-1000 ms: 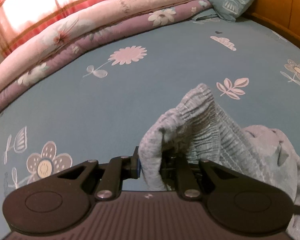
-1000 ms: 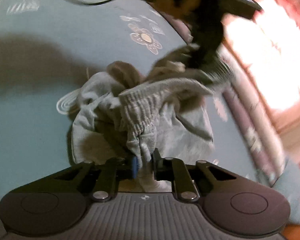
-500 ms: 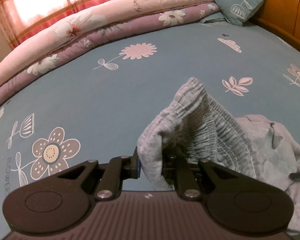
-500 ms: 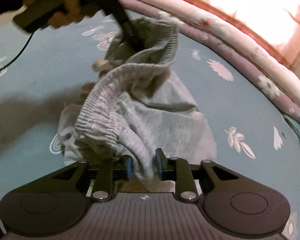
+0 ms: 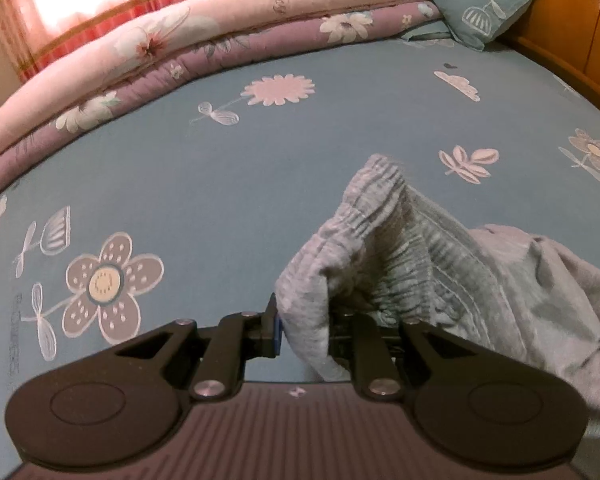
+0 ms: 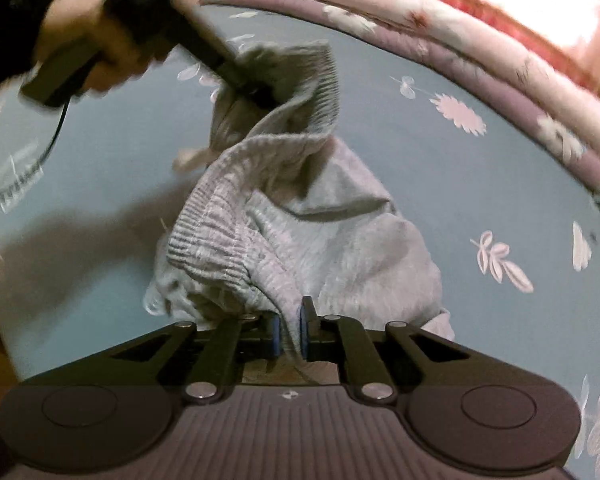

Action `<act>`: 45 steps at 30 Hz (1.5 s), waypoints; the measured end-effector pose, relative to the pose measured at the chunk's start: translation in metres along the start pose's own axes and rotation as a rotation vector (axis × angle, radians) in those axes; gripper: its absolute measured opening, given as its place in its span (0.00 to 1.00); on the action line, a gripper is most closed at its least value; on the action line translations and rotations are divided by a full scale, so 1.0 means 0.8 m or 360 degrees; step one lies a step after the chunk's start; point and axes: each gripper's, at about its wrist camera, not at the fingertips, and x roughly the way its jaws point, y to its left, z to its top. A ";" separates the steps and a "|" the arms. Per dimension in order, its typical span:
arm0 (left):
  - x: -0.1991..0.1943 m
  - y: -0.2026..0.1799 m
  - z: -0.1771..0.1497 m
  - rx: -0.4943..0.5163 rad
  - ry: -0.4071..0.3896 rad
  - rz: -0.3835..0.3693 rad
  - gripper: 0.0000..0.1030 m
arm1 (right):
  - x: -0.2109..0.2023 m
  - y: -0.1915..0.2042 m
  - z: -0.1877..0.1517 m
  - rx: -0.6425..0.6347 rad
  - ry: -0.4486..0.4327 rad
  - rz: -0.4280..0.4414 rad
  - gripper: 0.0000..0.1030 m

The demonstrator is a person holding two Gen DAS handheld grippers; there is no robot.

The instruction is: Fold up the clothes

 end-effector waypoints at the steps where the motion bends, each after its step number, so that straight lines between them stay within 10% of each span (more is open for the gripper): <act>1: -0.007 -0.002 -0.003 0.0000 0.0025 -0.0010 0.15 | -0.009 -0.003 0.004 0.0034 0.0014 0.0028 0.11; 19: -0.185 -0.025 -0.036 -0.0110 0.0104 0.0005 0.12 | -0.139 -0.018 0.024 0.0202 0.0297 0.0359 0.11; 45: -0.424 0.016 0.046 -0.0252 -0.0548 0.0399 0.12 | -0.355 -0.029 0.175 0.0028 -0.0093 0.0695 0.10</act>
